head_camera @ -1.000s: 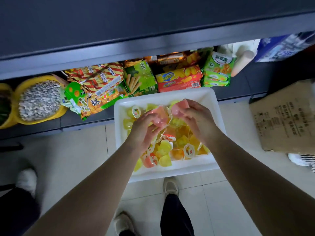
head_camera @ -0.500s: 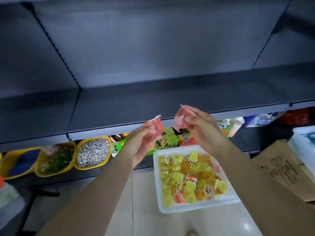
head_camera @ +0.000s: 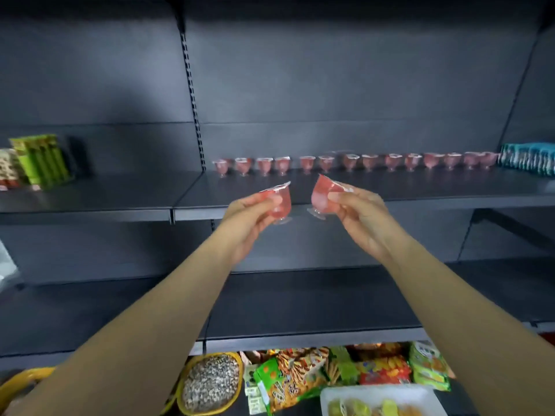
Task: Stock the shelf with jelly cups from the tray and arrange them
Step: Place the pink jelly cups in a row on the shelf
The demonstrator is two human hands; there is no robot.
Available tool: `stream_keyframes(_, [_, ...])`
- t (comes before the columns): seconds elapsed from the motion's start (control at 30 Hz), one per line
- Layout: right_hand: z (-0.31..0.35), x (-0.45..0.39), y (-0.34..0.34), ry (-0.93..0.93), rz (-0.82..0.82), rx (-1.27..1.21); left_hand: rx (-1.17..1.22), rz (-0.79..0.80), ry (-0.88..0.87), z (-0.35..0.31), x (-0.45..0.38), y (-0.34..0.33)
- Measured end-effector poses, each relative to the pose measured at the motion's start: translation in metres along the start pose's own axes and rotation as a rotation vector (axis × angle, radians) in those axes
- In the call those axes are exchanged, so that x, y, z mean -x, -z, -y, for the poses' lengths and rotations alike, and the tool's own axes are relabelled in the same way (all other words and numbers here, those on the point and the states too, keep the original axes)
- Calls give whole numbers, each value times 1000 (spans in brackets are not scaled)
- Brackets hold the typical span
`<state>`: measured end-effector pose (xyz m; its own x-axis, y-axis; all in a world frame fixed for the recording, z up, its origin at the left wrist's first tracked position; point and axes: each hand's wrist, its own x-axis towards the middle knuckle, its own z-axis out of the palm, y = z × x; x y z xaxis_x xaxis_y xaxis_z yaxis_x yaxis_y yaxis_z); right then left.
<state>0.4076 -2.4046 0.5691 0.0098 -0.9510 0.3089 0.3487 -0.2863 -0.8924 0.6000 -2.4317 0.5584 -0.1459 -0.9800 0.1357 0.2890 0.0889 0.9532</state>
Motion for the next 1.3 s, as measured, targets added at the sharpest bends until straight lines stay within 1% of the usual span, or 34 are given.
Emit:
stream_keyframes(0.17, [13,-49,-50,44,19,27,-73,-107,-110,-49,-26,35])
stream_keyframes(0.3, [-6,-100,-74,50,4,80,-159,-249,-119,-63,-64,70])
stream_keyframes(0.37, [-21,-130,-82,48,0,125,-208,-293,-125,-65,-89,87])
stream_keyframes(0.53, [-72,-222,-88,16,-45,237,-338,-356,-153,-51,-173,129])
stream_keyframes(0.7, [-136,-315,-85,-28,-132,289,-353,-408,-93,-21,-257,164])
stream_keyframes(0.8, [-175,-356,-82,-52,-171,346,-345,-422,-48,-4,-299,183])
stream_keyframes(0.9, [-208,-382,-76,-96,-171,371,-350,-403,-29,14,-329,198])
stream_keyframes(1.0, [-228,-399,-72,-109,-130,409,-363,-418,-38,26,-347,207])
stream_keyframes(1.17, [-236,-409,-70,-115,-70,433,-375,-419,-41,31,-359,211])
stream_keyframes(1.3, [-238,-411,-71,-132,-65,435,-404,-416,-48,33,-362,209])
